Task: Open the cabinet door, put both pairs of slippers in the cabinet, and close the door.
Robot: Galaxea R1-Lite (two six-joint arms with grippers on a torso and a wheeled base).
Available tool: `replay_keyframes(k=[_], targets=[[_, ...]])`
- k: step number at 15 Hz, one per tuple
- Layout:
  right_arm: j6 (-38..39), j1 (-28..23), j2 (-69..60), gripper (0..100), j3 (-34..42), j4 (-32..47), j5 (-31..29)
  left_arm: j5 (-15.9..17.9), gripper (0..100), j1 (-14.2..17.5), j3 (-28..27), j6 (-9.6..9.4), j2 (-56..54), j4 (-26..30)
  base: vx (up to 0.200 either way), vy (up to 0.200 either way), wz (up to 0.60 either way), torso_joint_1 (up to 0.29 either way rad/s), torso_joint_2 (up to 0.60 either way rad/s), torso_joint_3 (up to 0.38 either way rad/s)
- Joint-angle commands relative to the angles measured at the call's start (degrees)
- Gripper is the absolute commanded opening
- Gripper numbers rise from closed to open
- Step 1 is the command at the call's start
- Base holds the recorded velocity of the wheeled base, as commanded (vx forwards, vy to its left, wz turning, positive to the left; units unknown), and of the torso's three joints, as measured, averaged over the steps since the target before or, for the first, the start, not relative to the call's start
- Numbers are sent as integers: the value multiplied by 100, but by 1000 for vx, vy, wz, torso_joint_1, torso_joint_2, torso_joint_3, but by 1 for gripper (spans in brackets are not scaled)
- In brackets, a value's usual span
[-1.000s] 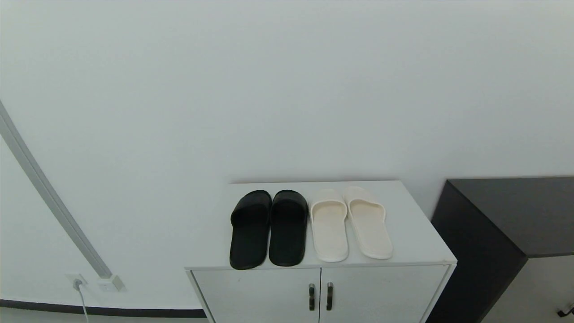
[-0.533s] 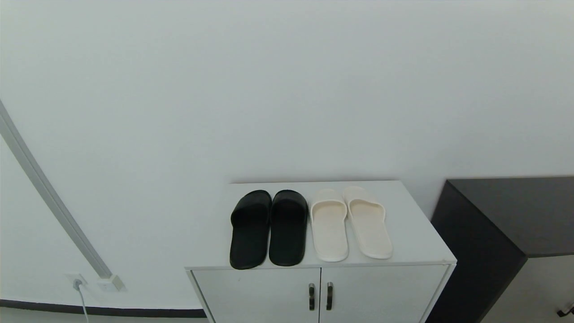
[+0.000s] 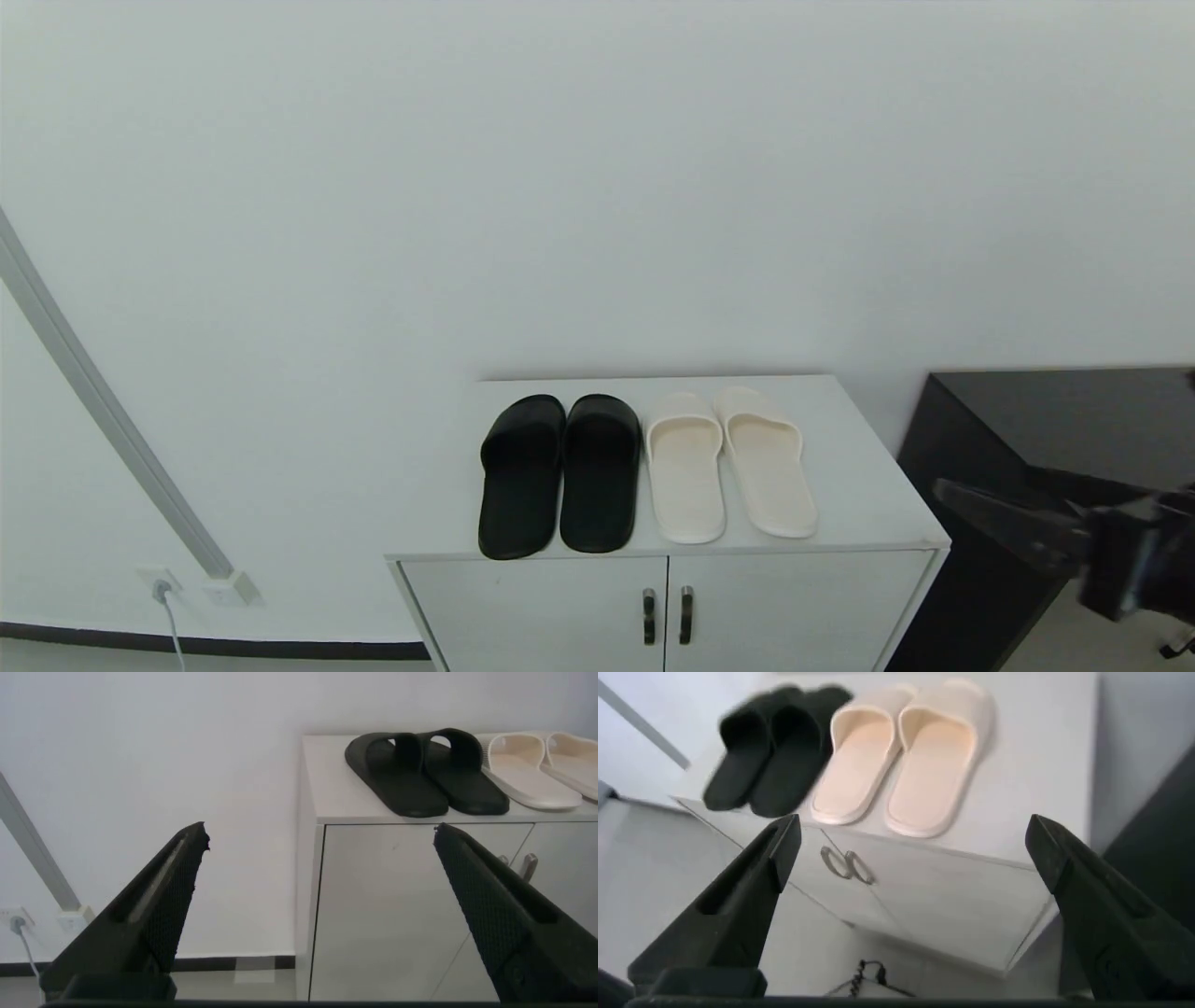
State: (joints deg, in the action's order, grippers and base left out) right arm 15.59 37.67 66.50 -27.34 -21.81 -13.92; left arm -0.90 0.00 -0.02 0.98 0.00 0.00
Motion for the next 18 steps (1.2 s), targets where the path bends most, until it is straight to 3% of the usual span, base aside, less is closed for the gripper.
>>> replay_keyframes(k=[1, 5, 8, 18], targets=[[287, 469, 2078, 100, -808, -746, -410, 2, 100, 0, -6, -1, 0, 0, 0, 0, 0, 0, 0, 0], [260, 513, 3835, 100, -1265, -2363, -884, 2, 100, 0, 2, 8, 9, 0, 0, 0, 0, 0, 0, 0], [260, 513, 4767, 100, -2073, -2407, -1368, 2, 100, 0, 2, 8, 9, 0, 0, 0, 0, 0, 0, 0], [216, 100, 6217, 100, -3673, -2143, -1640, -6, 100, 0, -6, 17, 9, 0, 0, 0, 0, 0, 0, 0]])
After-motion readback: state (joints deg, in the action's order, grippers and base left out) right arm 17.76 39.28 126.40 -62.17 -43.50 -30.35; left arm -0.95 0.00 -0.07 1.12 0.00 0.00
